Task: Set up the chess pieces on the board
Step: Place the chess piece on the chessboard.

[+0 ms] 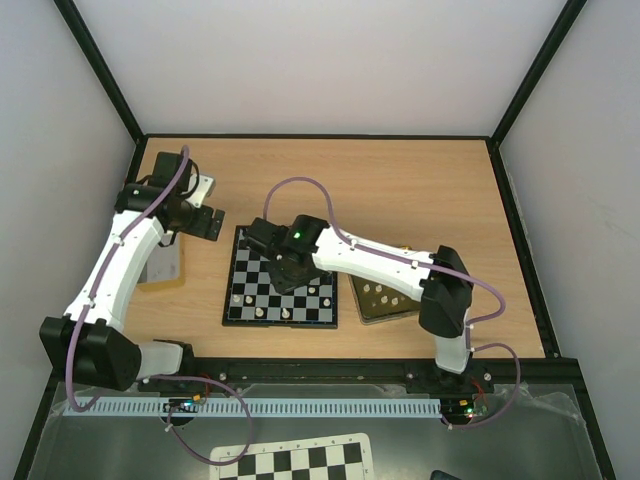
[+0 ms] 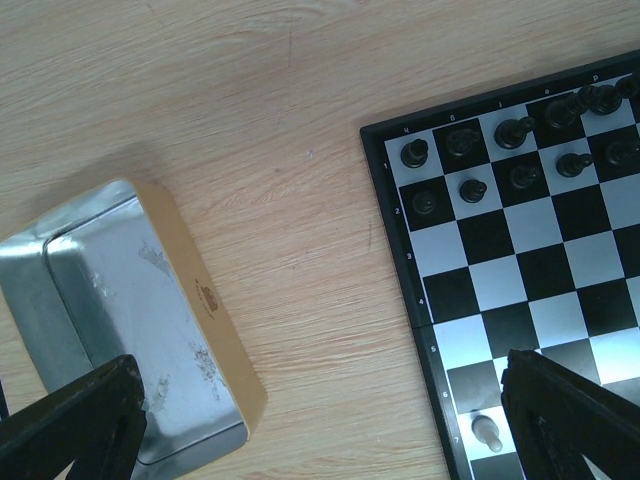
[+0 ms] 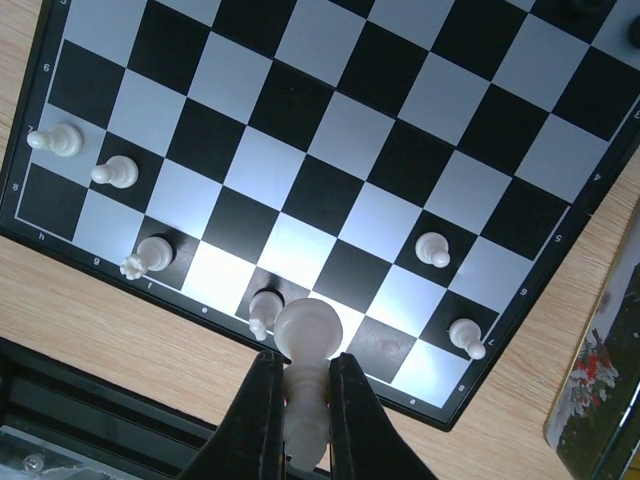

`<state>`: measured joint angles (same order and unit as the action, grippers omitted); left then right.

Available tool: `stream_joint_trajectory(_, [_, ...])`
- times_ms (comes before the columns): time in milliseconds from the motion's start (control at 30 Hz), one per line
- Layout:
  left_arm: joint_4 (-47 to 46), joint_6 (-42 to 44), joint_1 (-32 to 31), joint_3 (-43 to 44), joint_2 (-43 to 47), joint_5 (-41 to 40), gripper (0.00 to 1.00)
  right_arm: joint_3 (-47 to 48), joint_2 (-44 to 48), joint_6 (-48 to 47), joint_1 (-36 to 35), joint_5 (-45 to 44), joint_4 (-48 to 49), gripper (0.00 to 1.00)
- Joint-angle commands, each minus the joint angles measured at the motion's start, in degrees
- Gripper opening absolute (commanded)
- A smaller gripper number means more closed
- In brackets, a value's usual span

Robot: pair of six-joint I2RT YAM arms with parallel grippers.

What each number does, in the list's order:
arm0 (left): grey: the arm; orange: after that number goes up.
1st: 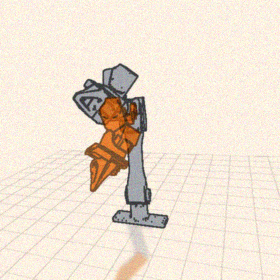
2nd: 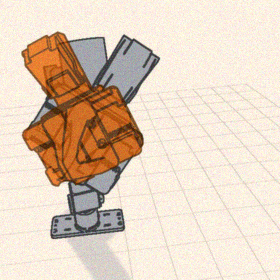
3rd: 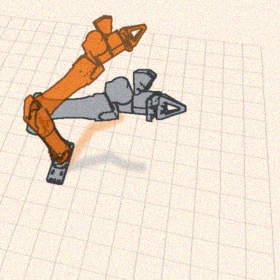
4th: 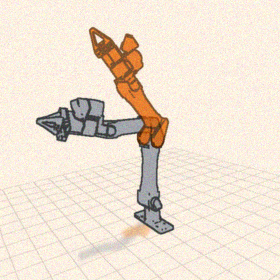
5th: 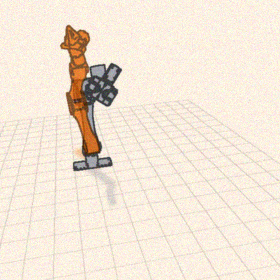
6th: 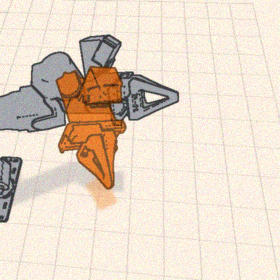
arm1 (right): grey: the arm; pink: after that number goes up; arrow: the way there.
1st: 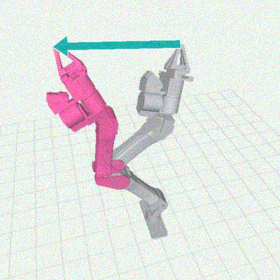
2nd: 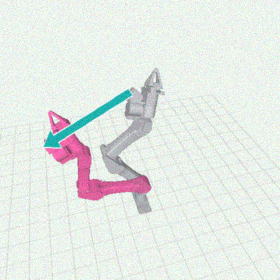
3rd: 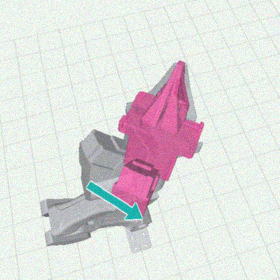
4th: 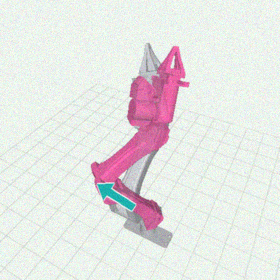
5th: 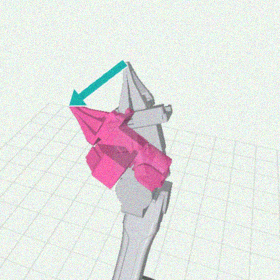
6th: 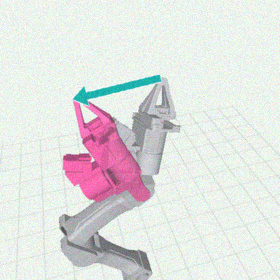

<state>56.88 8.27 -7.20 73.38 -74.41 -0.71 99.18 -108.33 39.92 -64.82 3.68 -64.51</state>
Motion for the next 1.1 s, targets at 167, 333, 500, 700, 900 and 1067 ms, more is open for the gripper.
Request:
stream_joint_trajectory(167, [-0.5,-1.7,0.1,-1.5,2.5,-0.8,0.97,2.2,-3.1,1.6,-1.3,-2.4,-2.6,0.02])
stream_joint_trajectory(333, [-0.6,-1.8,0.1,-2.4,3.5,-1.4,0.97,-1.5,-2.6,2.8,-1.3,-1.4,0.4,0.02])
stream_joint_trajectory(500, [-0.8,-1.9,0.1,-2.8,4.4,-2.1,0.97,1.3,-4.5,2.8,-1.4,-0.6,0.0,0.02])
stream_joint_trajectory(700, [-1.3,-2.0,0.2,-3.1,4.7,-2.3,0.97,4.9,-7.5,1.7,-3.2,-0.7,-2.0,0.02])
stream_joint_trajectory(900, [-1.7,-2.2,0.2,-3.2,4.6,-2.8,0.97,3.5,-8.3,1.7,-3.8,-0.2,-1.1,0.02])
stream_joint_trajectory(1067, [-2.0,-2.3,0.2,-3.0,4.3,-2.8,0.97,4.4,-9.9,0.9,-4.6,-0.6,-1.7,0.02])
